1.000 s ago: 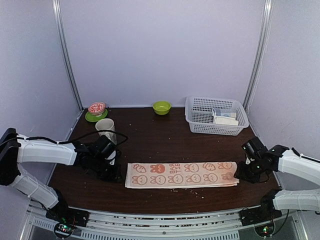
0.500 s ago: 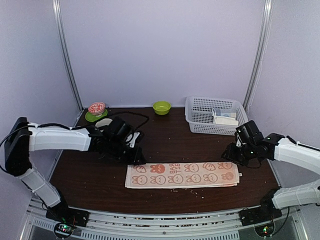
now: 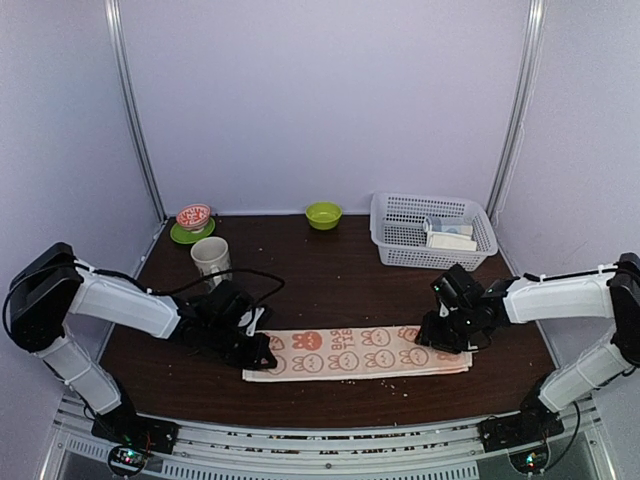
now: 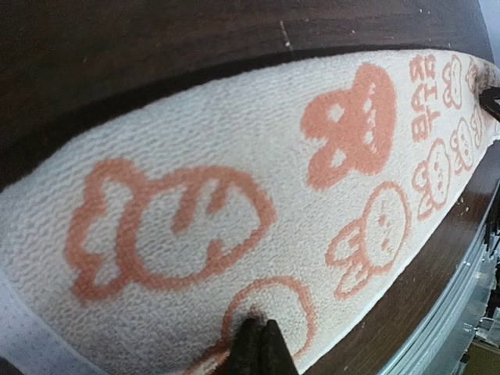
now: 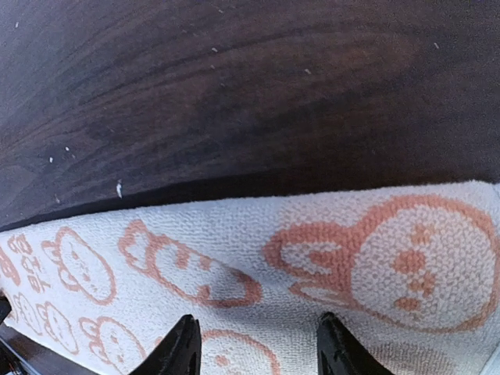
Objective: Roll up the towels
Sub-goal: Smooth out the towel at the center of the board.
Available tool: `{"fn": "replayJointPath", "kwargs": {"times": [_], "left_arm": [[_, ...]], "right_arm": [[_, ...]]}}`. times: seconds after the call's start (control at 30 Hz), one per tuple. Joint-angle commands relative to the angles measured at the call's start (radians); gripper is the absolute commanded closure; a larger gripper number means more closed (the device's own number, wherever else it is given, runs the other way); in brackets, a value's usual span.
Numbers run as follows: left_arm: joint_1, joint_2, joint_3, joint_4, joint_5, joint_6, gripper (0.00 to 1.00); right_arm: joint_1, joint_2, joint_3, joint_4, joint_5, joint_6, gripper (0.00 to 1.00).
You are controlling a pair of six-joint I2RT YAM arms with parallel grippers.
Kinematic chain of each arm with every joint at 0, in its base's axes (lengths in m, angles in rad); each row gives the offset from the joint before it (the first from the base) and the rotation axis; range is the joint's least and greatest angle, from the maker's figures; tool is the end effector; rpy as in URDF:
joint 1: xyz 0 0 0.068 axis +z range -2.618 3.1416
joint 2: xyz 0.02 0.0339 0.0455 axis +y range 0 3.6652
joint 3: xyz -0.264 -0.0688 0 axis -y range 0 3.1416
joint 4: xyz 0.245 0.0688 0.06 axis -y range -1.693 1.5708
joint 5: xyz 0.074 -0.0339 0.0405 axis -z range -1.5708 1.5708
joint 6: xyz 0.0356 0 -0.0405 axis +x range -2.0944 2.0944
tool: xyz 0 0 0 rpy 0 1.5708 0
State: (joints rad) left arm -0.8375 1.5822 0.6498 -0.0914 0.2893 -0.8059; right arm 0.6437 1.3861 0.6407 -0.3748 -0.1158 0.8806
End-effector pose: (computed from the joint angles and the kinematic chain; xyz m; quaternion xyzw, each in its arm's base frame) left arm 0.1755 -0.2099 0.1241 0.0540 0.9520 -0.2902 0.0804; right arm 0.1894 0.1473 0.1525 0.1022 0.9678 0.1948 0.1224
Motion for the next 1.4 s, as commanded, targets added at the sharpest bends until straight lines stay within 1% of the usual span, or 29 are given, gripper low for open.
{"fn": "replayJointPath", "kwargs": {"times": [0.0, 0.13, 0.23, 0.3, 0.33, 0.4, 0.43, 0.47, 0.53, 0.63, 0.73, 0.77, 0.83, 0.9, 1.0, 1.1, 1.23, 1.37], "left_arm": [[0.006, -0.032, -0.137, -0.08, -0.073, -0.085, 1.0], [0.006, -0.108, -0.177, -0.105, -0.079, -0.097, 1.0], [0.003, -0.194, -0.151, -0.173, -0.088, -0.073, 1.0], [0.001, -0.254, -0.102, -0.237, -0.099, -0.028, 0.99], [0.001, -0.28, -0.07, -0.273, -0.104, -0.005, 0.91], [0.001, -0.326, 0.0, -0.333, -0.11, 0.04, 0.72], [0.002, -0.341, 0.034, -0.361, -0.111, 0.06, 0.66], [0.001, -0.35, 0.072, -0.378, -0.108, 0.079, 0.62], [0.001, -0.356, 0.136, -0.384, -0.09, 0.108, 0.6], [0.002, -0.33, 0.204, -0.322, -0.072, 0.132, 0.61], [0.001, -0.221, 0.286, -0.257, -0.052, 0.154, 0.64], [0.001, -0.168, 0.319, -0.245, -0.042, 0.16, 0.67], [0.001, -0.045, 0.369, -0.228, -0.027, 0.156, 0.76], [0.001, 0.046, 0.388, -0.208, -0.021, 0.138, 0.81], [0.001, 0.132, 0.383, -0.178, 0.002, 0.124, 0.87], [0.001, 0.158, 0.347, -0.158, 0.001, 0.113, 0.91], [0.002, 0.165, 0.283, -0.151, -0.02, 0.109, 0.94], [0.002, 0.166, 0.217, -0.121, -0.025, 0.096, 0.96]], "right_arm": [[0.004, 0.105, 0.072, 0.017, 0.011, -0.017, 0.47], [0.005, 0.153, 0.106, 0.02, -0.024, -0.046, 0.42], [0.008, 0.12, 0.133, -0.013, -0.034, -0.075, 0.38], [0.008, 0.066, 0.157, -0.051, -0.032, -0.099, 0.35], [0.008, 0.036, 0.171, -0.072, -0.028, -0.112, 0.32], [0.006, -0.017, 0.202, -0.118, -0.011, -0.138, 0.29], [0.003, -0.042, 0.217, -0.139, 0.002, -0.15, 0.28], [0.001, -0.065, 0.229, -0.157, 0.02, -0.163, 0.27], [-0.004, -0.105, 0.249, -0.185, 0.082, -0.193, 0.28], [-0.024, -0.144, 0.242, -0.179, 0.143, -0.218, 0.32], [-0.048, -0.16, 0.209, -0.099, 0.144, -0.207, 0.35], [-0.055, -0.153, 0.194, -0.07, 0.132, -0.197, 0.37], [-0.062, -0.125, 0.18, -0.031, 0.114, -0.171, 0.4], [-0.064, -0.084, 0.173, -0.007, 0.094, -0.15, 0.44], [-0.069, -0.023, 0.146, 0.043, 0.064, -0.114, 0.51], [-0.08, 0.031, 0.132, 0.057, 0.085, -0.084, 0.58], [-0.133, 0.106, 0.116, 0.054, 0.056, -0.057, 0.62], [-0.174, 0.159, 0.093, 0.058, 0.039, -0.058, 0.62]]}}
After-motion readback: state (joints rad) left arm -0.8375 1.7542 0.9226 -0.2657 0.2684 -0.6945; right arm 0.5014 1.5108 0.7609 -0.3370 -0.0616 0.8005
